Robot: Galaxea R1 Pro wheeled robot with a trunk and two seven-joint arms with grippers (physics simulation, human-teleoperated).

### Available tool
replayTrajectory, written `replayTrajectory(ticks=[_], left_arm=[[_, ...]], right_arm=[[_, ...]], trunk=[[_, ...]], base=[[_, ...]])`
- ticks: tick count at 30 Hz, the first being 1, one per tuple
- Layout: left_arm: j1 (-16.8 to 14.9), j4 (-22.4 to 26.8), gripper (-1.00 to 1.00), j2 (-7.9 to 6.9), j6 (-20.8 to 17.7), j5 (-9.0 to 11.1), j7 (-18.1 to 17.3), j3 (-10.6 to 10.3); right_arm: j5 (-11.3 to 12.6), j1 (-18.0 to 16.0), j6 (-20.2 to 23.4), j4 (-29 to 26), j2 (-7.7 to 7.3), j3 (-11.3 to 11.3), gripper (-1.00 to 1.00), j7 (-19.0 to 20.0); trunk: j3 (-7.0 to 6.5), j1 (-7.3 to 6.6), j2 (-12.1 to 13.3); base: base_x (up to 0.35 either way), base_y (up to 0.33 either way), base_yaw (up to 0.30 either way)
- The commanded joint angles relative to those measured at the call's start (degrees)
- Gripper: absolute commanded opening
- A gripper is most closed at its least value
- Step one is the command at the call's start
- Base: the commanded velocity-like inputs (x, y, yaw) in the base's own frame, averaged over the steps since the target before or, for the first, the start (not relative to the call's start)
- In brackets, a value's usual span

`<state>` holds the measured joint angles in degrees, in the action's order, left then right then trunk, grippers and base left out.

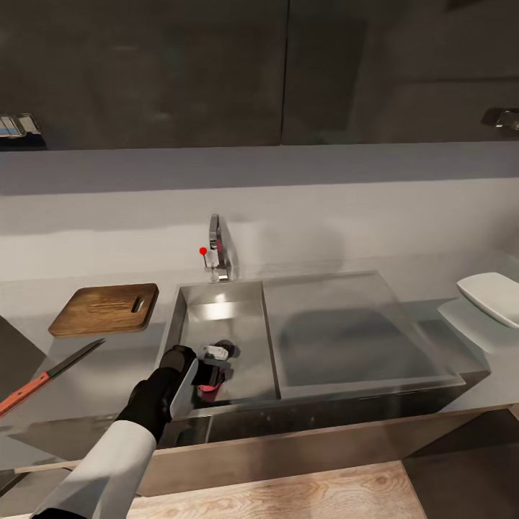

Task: In the kitchen, take the Vidalia onion out of the sink, dice it on the chopping board with the paring knife, put the diced onion into the bowl on the countertop, then place both the paring knife and the chopping board into the sink.

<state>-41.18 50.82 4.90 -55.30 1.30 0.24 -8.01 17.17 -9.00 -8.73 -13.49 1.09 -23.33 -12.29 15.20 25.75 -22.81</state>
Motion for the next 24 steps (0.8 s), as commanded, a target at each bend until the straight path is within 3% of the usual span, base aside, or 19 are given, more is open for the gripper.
replayTrajectory(ticks=[1, 24], left_arm=[[0.0, 0.0, 1.00, -0.03, -0.2, 0.1, 0.0, 0.0], [0.0, 0.0, 1.00, 0.19, -0.2, 0.0, 0.0, -0.1]], right_arm=[[0.6, 0.0, -0.3, 0.0, -0.08, -0.5, 1.00, -0.3], [0.5, 0.0, -0.2, 0.0, -0.21, -0.5, 1.00, -0.3]], trunk=[[0.10, 0.03, -0.1], [0.10, 0.03, -0.1]], base=[[0.000, 0.000, 0.000], [0.000, 0.000, 0.000]])
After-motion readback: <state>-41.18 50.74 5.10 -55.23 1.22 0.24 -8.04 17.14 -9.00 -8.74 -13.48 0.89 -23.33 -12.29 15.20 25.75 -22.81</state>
